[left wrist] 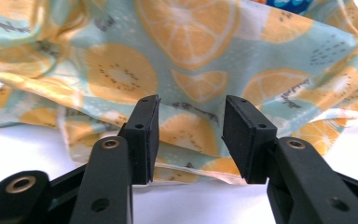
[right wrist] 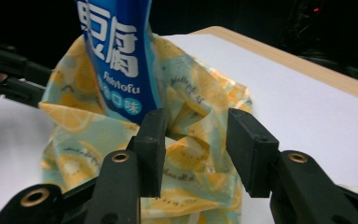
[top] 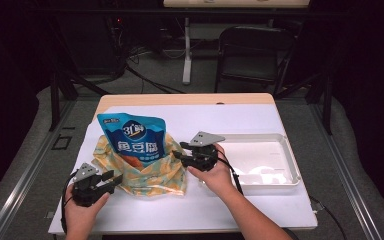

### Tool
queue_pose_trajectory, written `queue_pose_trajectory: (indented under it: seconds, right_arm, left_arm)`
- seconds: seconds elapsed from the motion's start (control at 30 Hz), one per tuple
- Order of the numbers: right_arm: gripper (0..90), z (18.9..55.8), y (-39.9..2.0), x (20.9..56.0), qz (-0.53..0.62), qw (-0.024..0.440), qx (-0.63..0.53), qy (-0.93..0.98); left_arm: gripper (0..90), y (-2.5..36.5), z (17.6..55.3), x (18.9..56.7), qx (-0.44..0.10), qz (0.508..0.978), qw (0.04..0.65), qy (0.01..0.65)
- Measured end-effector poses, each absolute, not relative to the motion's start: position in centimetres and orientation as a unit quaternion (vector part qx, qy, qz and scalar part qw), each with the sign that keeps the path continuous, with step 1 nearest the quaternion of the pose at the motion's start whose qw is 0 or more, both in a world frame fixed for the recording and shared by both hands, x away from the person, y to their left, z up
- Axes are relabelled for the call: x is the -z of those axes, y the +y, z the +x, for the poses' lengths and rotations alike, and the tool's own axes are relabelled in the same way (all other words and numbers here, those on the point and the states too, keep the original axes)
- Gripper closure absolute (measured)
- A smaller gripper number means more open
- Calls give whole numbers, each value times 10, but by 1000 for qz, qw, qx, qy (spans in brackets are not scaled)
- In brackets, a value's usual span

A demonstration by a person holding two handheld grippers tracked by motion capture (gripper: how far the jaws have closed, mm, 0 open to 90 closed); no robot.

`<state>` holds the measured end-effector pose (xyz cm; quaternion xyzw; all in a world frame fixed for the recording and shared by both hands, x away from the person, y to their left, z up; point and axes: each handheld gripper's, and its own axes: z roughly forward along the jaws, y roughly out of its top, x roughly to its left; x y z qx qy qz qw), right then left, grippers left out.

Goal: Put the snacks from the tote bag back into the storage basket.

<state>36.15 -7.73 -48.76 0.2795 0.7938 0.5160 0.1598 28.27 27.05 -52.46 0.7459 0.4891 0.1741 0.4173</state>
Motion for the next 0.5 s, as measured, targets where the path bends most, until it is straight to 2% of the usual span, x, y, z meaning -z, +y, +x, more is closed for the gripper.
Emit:
queue_pose_trajectory:
  seconds: [0.27,0.5]
  right_arm:
    - [534,361,-83,487,278,169,-525,787]
    - [503,359,-87,487,281,177,-523,785]
  left_arm:
    - [548,277,283,519,-197,737,417,494]
    - [513,286,287,520,-190,728,422,505]
